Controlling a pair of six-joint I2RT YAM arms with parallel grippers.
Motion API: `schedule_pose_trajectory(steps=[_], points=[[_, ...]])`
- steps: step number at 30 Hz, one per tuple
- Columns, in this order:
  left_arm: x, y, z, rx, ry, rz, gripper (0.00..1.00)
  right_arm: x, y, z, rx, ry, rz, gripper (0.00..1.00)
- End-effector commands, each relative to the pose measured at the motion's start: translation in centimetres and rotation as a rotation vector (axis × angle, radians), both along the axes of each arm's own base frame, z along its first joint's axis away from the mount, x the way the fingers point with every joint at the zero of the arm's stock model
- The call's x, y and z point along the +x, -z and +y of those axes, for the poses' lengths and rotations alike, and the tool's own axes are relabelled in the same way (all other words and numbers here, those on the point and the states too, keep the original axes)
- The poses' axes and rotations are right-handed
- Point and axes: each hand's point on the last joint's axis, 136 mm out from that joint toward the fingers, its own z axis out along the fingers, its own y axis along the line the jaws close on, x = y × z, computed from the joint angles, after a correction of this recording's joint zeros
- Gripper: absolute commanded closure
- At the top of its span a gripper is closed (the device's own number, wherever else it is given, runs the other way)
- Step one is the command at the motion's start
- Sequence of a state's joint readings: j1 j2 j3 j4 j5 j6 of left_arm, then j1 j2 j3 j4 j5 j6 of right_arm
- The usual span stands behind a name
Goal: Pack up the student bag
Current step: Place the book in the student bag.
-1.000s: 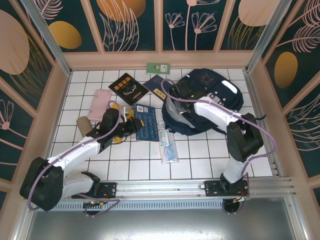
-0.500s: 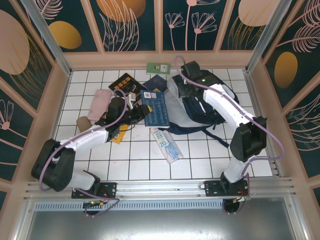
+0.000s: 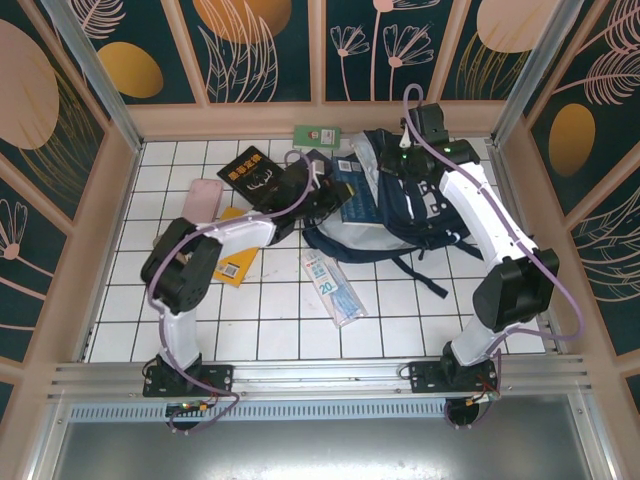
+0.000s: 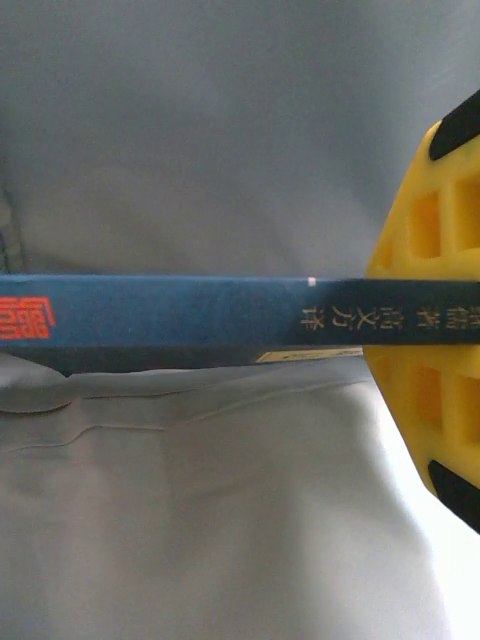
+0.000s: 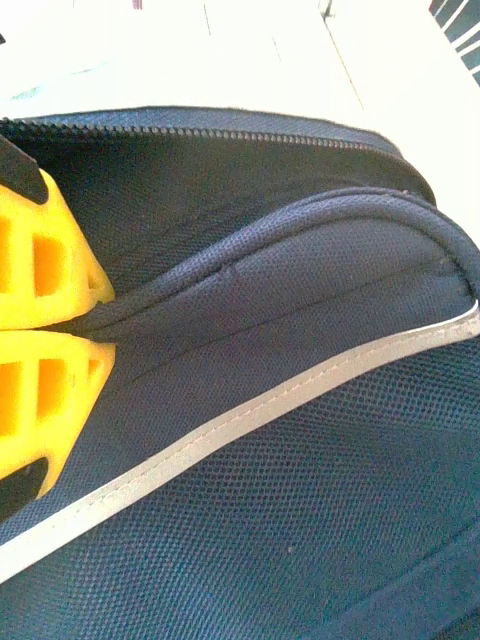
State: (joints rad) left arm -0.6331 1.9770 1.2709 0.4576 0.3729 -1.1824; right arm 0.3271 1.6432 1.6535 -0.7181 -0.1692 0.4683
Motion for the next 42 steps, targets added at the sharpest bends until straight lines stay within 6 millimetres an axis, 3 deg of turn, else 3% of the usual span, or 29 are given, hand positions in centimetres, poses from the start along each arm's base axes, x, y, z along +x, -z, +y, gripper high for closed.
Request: schedule_pose_trajectory(steps=[1, 5, 9, 15, 24, 27, 32, 42], points=[[2.8, -1.5, -1.7, -0.036, -0.027, -0.044, 1.00, -1.0, -5.3, 1.8, 0.213, 0.001, -0.070, 1.00], [5.1, -0.1, -3.7, -0.018, -0.014, -0.037, 1.00, -1.6, -5.9, 2.3, 0.297, 0.031, -0.047, 1.00], [5.8, 0.7, -5.8, -0.033, 0.033, -0.034, 1.00, -1.7, -6.1, 2.2, 0.313, 0.049, -0.047, 1.00], [3.2, 1.7, -9.9, -0.049, 0.109, -0.029, 1.00, -0.7, -5.1, 0.1, 0.296, 0.119, -0.056, 1.00], [0.3, 5.0, -15.4, -0.036, 0.164, 0.023, 0.99, 0.8, -5.4, -1.6, 0.318, 0.179, -0.084, 1.00], [0.0, 6.1, -15.9, -0.033, 0.180, 0.046, 0.77, 1.0, -5.2, -2.4, 0.309, 0.195, -0.085, 1.00], [-0.1, 3.6, -14.9, 0.011, 0.170, -0.016, 0.41, 1.3, -4.2, -4.3, 0.289, 0.228, -0.083, 1.00], [-0.2, -1.2, -9.6, 0.065, 0.108, -0.088, 0.14, 2.1, -1.0, -7.3, 0.236, 0.247, -0.059, 1.00]])
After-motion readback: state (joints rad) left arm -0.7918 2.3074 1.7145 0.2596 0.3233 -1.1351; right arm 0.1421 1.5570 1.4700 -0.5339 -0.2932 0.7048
